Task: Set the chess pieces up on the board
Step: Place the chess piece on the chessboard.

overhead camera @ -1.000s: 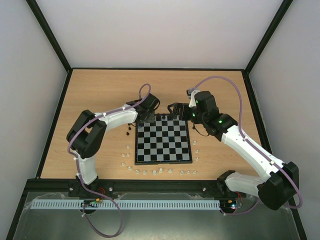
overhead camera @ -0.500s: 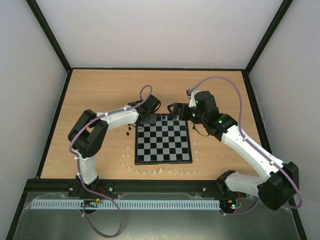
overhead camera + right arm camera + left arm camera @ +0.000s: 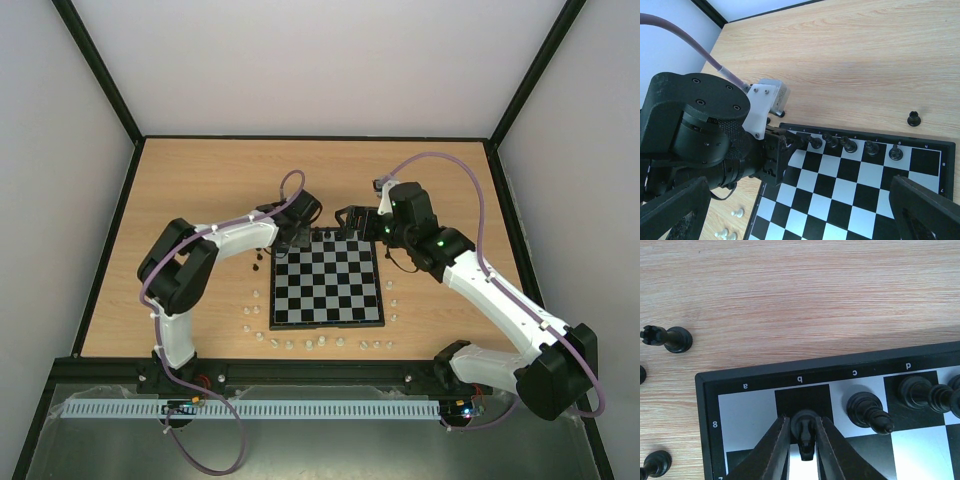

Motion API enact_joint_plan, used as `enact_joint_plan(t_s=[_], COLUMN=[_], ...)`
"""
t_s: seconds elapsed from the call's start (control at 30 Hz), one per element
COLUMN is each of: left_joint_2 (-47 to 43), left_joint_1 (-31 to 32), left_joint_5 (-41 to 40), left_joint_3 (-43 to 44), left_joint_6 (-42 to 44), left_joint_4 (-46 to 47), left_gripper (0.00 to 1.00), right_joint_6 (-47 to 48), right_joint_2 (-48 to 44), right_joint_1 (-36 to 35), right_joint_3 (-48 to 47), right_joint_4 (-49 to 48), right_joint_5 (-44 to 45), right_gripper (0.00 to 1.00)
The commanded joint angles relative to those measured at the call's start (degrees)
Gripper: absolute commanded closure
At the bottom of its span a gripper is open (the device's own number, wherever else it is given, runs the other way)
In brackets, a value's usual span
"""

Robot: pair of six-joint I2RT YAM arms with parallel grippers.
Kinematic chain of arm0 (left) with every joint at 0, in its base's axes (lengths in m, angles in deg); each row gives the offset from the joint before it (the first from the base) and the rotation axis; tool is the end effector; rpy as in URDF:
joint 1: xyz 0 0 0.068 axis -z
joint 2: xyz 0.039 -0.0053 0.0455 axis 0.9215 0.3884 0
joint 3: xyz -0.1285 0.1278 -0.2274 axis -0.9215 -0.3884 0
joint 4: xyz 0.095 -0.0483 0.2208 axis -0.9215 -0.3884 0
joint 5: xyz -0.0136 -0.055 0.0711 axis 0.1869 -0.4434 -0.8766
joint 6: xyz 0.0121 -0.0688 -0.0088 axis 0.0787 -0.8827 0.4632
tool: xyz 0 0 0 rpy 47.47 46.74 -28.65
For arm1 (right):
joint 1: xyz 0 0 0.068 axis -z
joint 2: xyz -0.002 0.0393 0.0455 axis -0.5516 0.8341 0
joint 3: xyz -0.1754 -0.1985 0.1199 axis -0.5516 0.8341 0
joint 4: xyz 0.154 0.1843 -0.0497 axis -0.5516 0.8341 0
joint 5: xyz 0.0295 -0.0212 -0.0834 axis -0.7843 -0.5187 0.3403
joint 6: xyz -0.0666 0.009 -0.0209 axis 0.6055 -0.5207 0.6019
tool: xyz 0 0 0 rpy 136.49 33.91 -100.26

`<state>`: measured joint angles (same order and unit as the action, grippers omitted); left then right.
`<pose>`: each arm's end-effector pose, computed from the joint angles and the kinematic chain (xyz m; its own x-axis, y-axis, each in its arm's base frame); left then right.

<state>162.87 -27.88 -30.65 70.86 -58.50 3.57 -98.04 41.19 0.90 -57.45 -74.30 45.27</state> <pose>0.3164 -0.2395 0.1792 -0.8375 0.0197 -0.5460 0.0758 0.9939 -0.0804 0.2210 0.1469 0.3455 -0.5338 0.2232 -0.8156 -0.3983 0.7845 0.4753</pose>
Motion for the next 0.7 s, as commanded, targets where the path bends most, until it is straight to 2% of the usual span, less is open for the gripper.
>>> enact_joint_plan(t_s=[0.0,0.67], left_joint_2=[0.9,2.1], left_joint_1=[0.3,0.3], left_joint_5=[-1.3,-2.1], left_joint_3=[0.6,2.4], left_joint_6=[-0.2,0.7], left_joint_4=[-0.7,-0.1], left_gripper=[0.81,0.81], right_joint_6=[-0.1,-0.1], right_joint_2=[-1.4,-1.0], right_joint_1=[0.2,0.2], right_joint_3=[0.6,0.8], right_joint_4=[-0.9,-1.0], right_joint_5=[-0.6,-0.4], right_gripper=[0.01,0.01])
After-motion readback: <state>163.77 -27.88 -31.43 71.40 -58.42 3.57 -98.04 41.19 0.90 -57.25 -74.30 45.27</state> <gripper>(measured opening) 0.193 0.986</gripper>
